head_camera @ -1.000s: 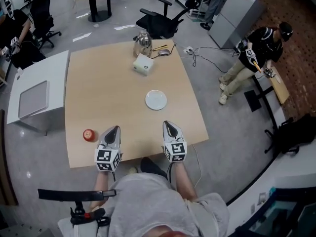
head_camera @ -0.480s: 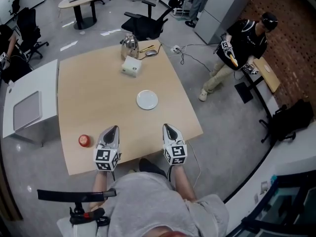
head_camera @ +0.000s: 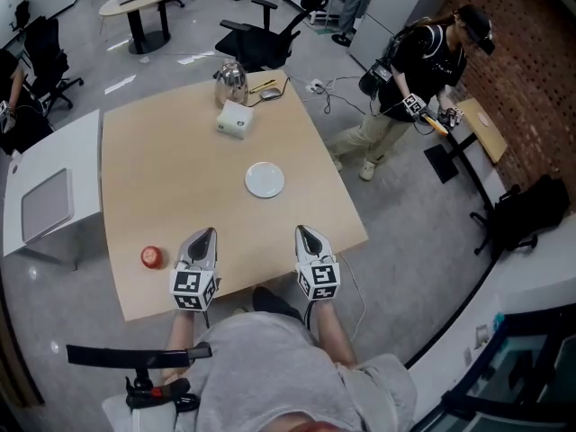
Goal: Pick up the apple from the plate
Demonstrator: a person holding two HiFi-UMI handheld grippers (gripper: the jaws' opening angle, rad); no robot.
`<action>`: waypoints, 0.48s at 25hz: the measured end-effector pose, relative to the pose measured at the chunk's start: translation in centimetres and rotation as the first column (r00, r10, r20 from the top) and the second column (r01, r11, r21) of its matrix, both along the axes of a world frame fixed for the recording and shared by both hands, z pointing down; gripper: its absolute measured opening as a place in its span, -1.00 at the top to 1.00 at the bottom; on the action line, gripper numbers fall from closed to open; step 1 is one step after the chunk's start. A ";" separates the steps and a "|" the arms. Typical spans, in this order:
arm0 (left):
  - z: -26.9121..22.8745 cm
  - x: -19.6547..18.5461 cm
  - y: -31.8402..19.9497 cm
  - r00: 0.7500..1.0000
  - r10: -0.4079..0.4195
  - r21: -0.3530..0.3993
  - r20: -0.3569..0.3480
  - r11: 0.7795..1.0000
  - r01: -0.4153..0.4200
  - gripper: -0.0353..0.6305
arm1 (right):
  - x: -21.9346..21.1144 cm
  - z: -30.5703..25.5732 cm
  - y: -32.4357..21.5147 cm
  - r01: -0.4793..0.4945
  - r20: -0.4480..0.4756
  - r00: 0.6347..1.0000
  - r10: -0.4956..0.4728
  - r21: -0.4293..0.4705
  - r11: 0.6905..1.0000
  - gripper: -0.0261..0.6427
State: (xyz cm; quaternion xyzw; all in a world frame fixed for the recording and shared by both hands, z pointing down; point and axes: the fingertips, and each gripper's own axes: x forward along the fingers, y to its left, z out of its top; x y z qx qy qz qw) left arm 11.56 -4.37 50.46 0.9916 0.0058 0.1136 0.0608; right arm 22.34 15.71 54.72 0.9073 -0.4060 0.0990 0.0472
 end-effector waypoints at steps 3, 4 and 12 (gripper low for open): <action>0.0 0.0 0.2 1.000 -0.001 0.001 0.003 1.000 0.001 0.83 | 0.1 0.0 0.2 0.000 0.000 1.000 0.000 0.003 1.000 0.90; -0.1 0.0 0.3 1.000 -0.002 0.002 0.003 1.000 0.002 0.83 | 0.1 0.0 0.3 0.000 0.001 1.000 0.000 0.003 1.000 0.90; 0.0 0.1 0.5 1.000 0.002 0.002 0.006 1.000 -0.002 0.83 | 0.1 0.1 0.5 -0.003 0.006 1.000 0.003 0.004 1.000 0.90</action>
